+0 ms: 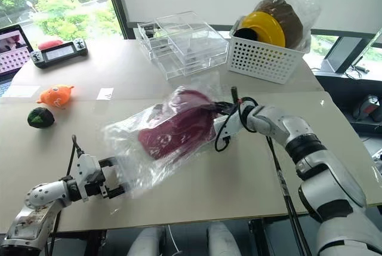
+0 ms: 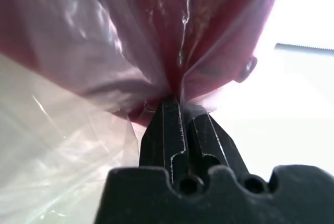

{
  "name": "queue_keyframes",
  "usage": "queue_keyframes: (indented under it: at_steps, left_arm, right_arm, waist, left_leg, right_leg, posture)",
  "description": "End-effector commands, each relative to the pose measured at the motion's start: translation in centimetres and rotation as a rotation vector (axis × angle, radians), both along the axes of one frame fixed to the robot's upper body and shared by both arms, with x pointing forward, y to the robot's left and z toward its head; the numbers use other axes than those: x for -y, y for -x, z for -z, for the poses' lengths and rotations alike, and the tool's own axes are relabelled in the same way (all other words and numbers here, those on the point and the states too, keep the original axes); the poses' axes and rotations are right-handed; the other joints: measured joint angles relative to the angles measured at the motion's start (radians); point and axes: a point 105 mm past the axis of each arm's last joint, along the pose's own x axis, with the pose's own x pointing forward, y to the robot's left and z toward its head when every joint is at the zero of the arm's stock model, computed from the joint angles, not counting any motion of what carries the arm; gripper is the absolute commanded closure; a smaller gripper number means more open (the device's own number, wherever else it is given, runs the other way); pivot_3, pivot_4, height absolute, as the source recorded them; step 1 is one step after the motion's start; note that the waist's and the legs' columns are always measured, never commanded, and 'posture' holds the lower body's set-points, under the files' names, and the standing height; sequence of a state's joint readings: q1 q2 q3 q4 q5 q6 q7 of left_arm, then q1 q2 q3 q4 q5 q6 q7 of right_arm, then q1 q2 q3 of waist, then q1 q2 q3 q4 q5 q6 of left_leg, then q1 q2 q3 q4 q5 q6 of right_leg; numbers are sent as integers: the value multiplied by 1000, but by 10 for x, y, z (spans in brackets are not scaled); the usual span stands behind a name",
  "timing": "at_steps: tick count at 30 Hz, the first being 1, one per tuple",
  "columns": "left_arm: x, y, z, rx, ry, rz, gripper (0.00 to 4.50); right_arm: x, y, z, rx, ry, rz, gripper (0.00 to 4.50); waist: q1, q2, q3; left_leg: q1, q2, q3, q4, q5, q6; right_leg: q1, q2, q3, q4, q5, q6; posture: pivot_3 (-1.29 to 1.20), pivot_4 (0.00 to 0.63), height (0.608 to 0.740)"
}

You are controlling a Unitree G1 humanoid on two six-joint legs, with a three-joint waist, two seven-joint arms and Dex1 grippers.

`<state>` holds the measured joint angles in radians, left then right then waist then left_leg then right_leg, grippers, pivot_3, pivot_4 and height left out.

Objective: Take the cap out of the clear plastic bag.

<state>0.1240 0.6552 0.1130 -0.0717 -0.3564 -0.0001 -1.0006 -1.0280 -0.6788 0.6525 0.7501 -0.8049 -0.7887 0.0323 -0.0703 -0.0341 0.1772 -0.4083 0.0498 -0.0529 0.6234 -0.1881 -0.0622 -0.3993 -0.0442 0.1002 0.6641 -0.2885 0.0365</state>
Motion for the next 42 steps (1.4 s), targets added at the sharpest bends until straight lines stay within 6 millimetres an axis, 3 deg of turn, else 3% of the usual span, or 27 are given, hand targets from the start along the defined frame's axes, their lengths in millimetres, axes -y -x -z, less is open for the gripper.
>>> queue_keyframes:
  at_steps: [1, 5, 11, 18, 23, 29, 36, 39, 42]
  left_arm:
    - [5, 4, -6, 2, 4, 8, 0]
    - [7, 4, -11, 1, 6, 12, 0]
    - [13, 5, -16, -10, 6, 27, 0]
    - [15, 3, -17, -20, 3, 28, 0]
    - [9, 6, -9, -30, 4, 15, 0]
    - [5, 6, 0, -34, 6, 10, 0]
    - [11, 2, 0, -26, 10, 32, 0]
    - [14, 3, -3, -22, 12, 39, 0]
    - [5, 2, -8, -2, -5, 5, 0]
  right_arm:
    - [-26, 11, -14, 92, -26, -179, 4453]
    - [-40, 3, 0, 129, 55, -221, 4453]
    - [-45, -27, 14, 202, 209, -92, 4453]
    - [-72, -43, 3, 219, 221, 32, 4453]
    - [-75, -47, -9, 174, 157, 83, 4453]
    - [-70, -45, -11, 110, 132, 80, 2647]
    - [-54, -51, -21, 165, 158, 109, 151]
    - [-40, -54, -24, 117, 141, 156, 16]
    - [-28, -48, -45, -18, -31, 157, 16]
  waist:
    - [0, 0, 0]
    - [-1, 0, 0]
    - [-3, 0, 0]
    - [-7, 1, 1]
    - [-12, 1, 1]
    - [-19, 1, 1]
    - [-24, 2, 1]
    - [-23, 2, 1]
    - [-23, 2, 2]
  left_leg:
    - [0, 0, 0, 0, 0, 0]
    - [-1, 0, 0, -1, 0, 0]
    - [0, 0, 0, 0, 0, 0]
    - [2, 0, -1, 1, 0, 0]
    - [2, 0, -2, 1, 1, 1]
    - [2, 0, -2, 1, 1, 1]
    - [2, 0, -2, 2, 1, 1]
    - [2, 0, -2, 2, 1, 1]
    - [1, -1, -2, 2, 1, 1]
  right_leg:
    - [-1, 0, 0, 0, 0, 0]
    - [-2, 0, 0, 2, 0, -1]
    - [-3, 0, 0, 6, 1, -2]
    - [-4, 1, 0, 13, 0, -3]
    - [-5, 1, -1, 15, 0, -4]
    - [-5, 1, -1, 15, 0, -4]
    - [-5, 1, -1, 16, 0, -4]
    - [-5, 1, -1, 16, 0, -4]
    - [-5, 1, -1, 16, 0, -3]
  posture:
    - [0, 150, 735]
    - [0, 150, 735]
    - [0, 150, 735]
    - [0, 150, 735]
    - [0, 150, 735]
    - [0, 150, 735]
    - [0, 150, 735]
    - [0, 150, 735]
    - [0, 150, 735]
